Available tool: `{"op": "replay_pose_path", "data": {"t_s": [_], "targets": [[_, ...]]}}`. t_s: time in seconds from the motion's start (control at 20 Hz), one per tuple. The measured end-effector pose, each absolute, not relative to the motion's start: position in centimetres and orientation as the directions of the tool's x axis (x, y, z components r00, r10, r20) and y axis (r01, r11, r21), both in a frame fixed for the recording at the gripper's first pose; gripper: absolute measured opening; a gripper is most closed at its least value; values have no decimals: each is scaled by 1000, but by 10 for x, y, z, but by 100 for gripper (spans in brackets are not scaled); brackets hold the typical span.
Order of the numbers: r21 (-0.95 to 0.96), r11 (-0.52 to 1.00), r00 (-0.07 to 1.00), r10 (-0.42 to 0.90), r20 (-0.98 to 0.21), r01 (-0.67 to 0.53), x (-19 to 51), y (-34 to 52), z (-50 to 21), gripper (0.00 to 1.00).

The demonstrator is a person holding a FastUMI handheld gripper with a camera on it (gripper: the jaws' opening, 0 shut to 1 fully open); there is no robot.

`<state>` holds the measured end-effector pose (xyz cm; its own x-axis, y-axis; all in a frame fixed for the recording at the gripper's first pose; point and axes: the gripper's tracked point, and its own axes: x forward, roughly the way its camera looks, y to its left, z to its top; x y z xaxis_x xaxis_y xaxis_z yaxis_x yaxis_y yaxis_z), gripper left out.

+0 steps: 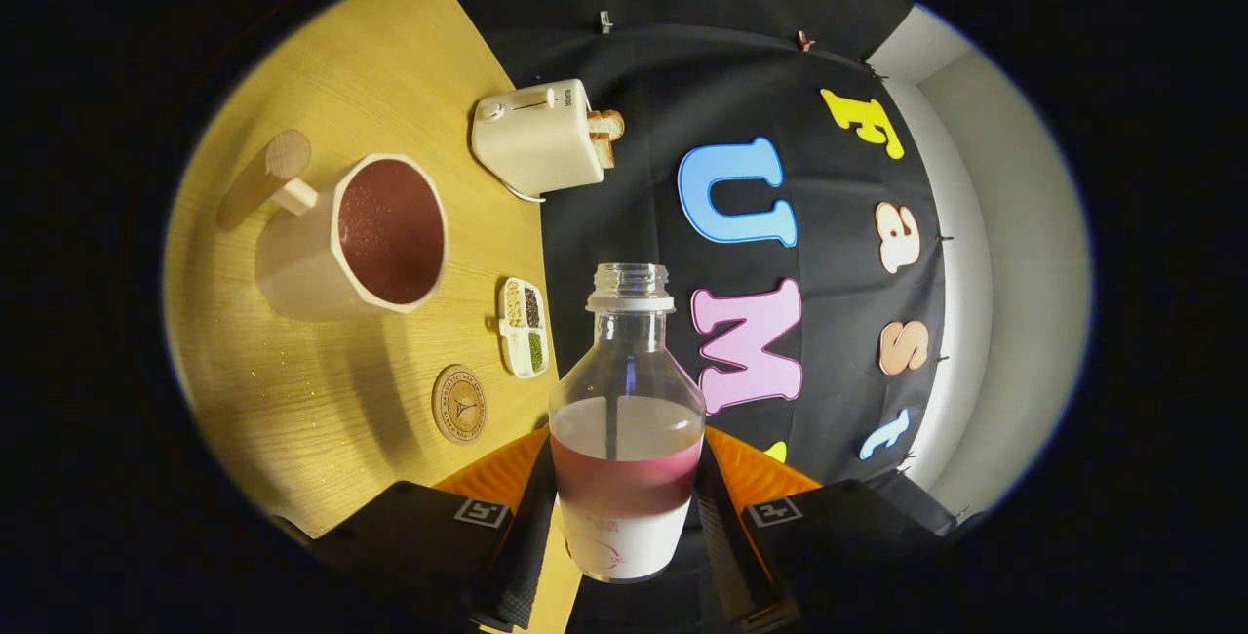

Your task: Take the bottle from table, then pour the juice into the cup, finally place the bottle on the coaster

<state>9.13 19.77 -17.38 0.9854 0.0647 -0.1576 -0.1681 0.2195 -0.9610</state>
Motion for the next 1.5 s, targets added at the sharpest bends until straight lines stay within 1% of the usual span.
{"op": "replay_pose_path", "data": {"t_s": [0.35, 0.55, 1.15, 1.5], "targets": [[-980, 102, 979, 127, -157, -170, 93, 211, -174, 73], [-985, 37, 977, 134, -165, -171, 94, 210, -180, 73], [-983, -84, 970, 171, -173, -160, 102, 214, -186, 73], [-983, -127, 965, 210, -159, -134, 104, 221, -183, 73]]}}
